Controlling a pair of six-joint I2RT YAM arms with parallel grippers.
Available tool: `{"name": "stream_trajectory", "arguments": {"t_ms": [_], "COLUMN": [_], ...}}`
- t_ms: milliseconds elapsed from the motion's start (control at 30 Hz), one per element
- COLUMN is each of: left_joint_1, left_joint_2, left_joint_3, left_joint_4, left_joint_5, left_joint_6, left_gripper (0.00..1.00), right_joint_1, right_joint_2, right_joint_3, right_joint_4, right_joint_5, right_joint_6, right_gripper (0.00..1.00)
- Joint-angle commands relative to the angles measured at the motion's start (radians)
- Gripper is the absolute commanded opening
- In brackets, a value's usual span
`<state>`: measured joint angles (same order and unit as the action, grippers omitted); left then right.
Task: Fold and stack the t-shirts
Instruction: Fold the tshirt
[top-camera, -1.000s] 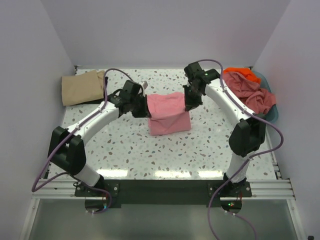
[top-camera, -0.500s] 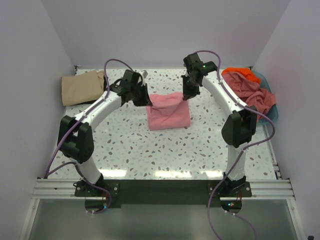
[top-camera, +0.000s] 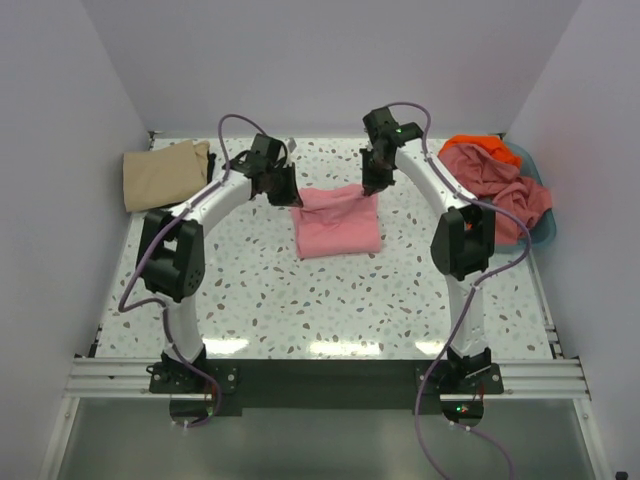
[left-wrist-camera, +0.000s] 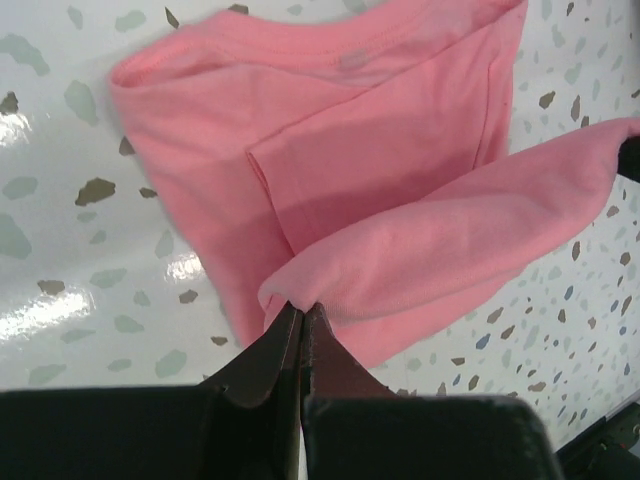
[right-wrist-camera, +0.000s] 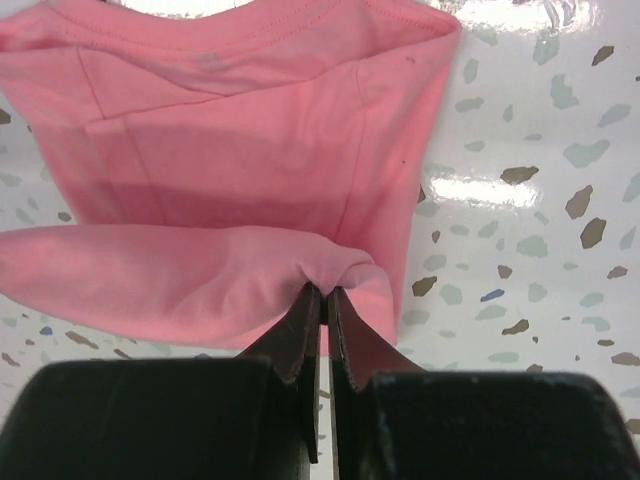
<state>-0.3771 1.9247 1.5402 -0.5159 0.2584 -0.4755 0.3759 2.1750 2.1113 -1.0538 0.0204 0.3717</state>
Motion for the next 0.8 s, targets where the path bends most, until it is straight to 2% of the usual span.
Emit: {"name": "stream_trajectory", "arguments": {"t_ms": [0,300,333,367,400,433,467,500,533,567,600,700,767], "left_joint_1": [0.017,0.049,0.050,0.052,0.053,0.059,0.064,0.070,0.075,0.078,0.079,0.084,0.084], "left_joint_2": [0.049,0.204,0.218,0.232,0.246,0.247,0.246,0.240,0.238,0.234,0.223,0.177,0.145], "left_joint_3": [0.090,0.259,0.305,0.329,0.352,0.397,0.417,0.438,0.475,0.489,0.497,0.459,0.364], "left_joint_4": [0.031,0.010,0.005,-0.004,-0.007,-0.010,-0.009,-0.006,-0.006,-0.007,-0.009,-0.006,0.020], "left_joint_5": [0.021,0.031,0.033,0.010,-0.011,-0.056,-0.070,-0.083,-0.091,-0.093,-0.094,-0.096,-0.085], "left_joint_6": [0.043,0.064,0.066,0.066,0.061,0.046,0.038,0.032,0.025,0.017,0.018,0.028,0.032], "left_gripper": [0.00,0.00,0.01,0.12,0.41,0.54,0.65,0.81,0.85,0.89,0.93,0.96,0.96], "right_joint_1": [-0.015,-0.043,-0.054,-0.055,-0.060,-0.064,-0.066,-0.066,-0.068,-0.069,-0.071,-0.074,-0.072], "right_joint_2": [0.029,0.153,0.167,0.178,0.192,0.190,0.183,0.149,0.131,0.108,0.091,0.026,-0.024], "right_joint_3": [0.078,0.208,0.222,0.258,0.275,0.289,0.300,0.296,0.285,0.261,0.248,0.190,0.112], "right_joint_4": [0.031,0.061,0.066,0.066,0.067,0.071,0.078,0.103,0.119,0.133,0.152,0.155,0.158], "right_joint_5": [0.021,0.030,0.021,0.016,0.015,0.013,0.015,0.016,0.019,0.023,0.021,0.018,0.007], "right_joint_6": [-0.019,0.004,0.009,0.025,0.032,0.038,0.042,0.044,0.044,0.038,0.035,0.016,0.012], "right_gripper": [0.00,0.00,0.13,0.24,0.36,0.55,0.63,0.70,0.79,0.82,0.84,0.85,0.85]}}
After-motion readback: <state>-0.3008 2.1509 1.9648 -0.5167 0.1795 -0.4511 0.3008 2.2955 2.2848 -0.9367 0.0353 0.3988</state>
